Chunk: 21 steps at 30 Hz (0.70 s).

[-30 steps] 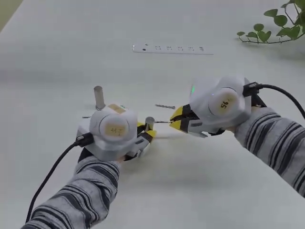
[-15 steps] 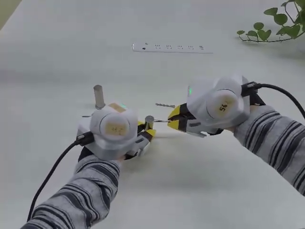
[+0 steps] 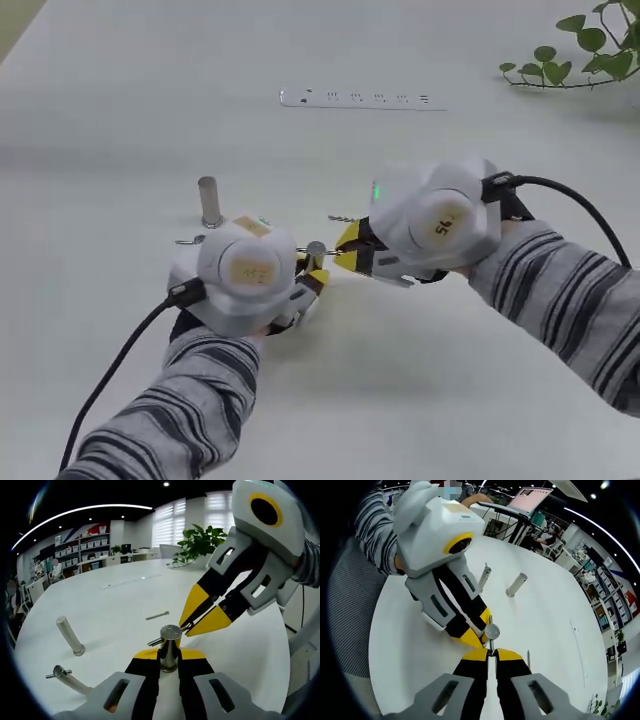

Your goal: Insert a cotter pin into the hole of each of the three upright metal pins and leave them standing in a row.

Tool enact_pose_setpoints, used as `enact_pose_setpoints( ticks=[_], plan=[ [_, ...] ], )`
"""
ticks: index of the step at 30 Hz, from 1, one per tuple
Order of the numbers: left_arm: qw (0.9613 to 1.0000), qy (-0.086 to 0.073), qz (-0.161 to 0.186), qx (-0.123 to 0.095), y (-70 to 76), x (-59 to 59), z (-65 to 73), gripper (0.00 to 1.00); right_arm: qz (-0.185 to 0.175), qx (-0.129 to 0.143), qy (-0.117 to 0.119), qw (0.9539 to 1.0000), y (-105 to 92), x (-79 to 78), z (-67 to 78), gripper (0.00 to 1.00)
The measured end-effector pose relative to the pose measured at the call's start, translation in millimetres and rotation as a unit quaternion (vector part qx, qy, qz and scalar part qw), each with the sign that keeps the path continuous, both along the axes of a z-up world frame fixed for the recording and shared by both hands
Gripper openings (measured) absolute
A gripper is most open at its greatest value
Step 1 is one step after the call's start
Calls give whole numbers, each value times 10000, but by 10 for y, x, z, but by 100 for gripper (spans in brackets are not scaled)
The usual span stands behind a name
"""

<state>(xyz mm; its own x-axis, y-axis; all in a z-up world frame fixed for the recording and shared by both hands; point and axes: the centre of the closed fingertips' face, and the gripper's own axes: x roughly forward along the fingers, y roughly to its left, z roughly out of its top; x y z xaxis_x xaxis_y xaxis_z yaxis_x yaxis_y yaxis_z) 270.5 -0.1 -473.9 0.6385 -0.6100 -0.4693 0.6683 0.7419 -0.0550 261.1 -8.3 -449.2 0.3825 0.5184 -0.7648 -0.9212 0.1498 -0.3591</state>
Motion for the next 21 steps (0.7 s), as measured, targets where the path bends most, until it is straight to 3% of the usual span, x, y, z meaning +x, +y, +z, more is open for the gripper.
enact_pose_setpoints(
  ticks=[21],
  plan=[
    [9998,19,212,-51,3,2,-13,9,53,-18,-55,10000,84,14,3,0]
  ],
)
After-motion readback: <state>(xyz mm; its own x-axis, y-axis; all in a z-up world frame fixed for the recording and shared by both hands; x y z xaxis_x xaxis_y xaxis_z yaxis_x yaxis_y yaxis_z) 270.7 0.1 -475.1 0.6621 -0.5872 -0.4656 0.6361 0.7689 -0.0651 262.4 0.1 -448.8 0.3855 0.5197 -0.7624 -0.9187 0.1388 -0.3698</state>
